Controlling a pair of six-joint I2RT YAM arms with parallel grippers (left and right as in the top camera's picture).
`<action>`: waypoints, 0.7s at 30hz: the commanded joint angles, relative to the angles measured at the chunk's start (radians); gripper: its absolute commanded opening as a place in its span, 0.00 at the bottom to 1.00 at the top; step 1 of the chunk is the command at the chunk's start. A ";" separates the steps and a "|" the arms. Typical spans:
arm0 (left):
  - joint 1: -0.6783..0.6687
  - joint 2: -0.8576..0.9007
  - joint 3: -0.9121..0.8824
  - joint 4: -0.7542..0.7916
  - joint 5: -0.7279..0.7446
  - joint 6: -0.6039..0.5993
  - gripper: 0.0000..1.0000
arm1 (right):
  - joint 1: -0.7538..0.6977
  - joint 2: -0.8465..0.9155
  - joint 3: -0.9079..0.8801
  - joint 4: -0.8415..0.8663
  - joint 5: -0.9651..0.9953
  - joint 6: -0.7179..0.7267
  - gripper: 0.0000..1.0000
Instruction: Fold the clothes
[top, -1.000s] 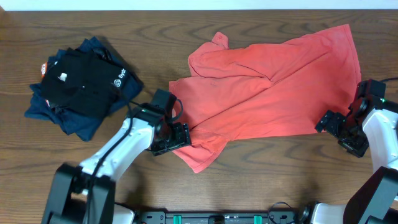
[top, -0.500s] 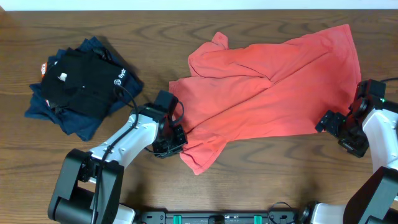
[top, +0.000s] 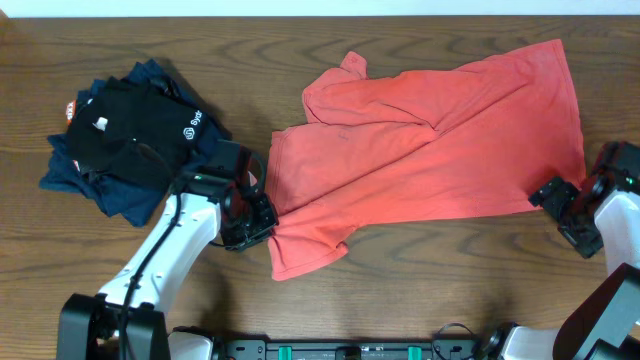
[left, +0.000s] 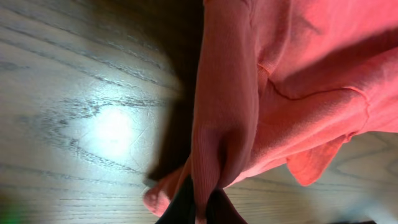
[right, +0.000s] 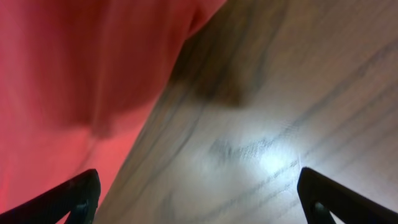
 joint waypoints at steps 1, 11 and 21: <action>0.009 -0.015 -0.005 -0.006 -0.039 0.028 0.06 | -0.025 -0.014 -0.043 0.076 -0.034 0.025 0.98; 0.009 -0.014 -0.005 0.005 -0.038 0.028 0.06 | -0.022 -0.014 -0.063 0.418 -0.076 0.025 0.90; 0.009 -0.014 -0.005 0.035 -0.038 0.028 0.06 | -0.021 0.129 -0.063 0.561 -0.151 -0.053 0.91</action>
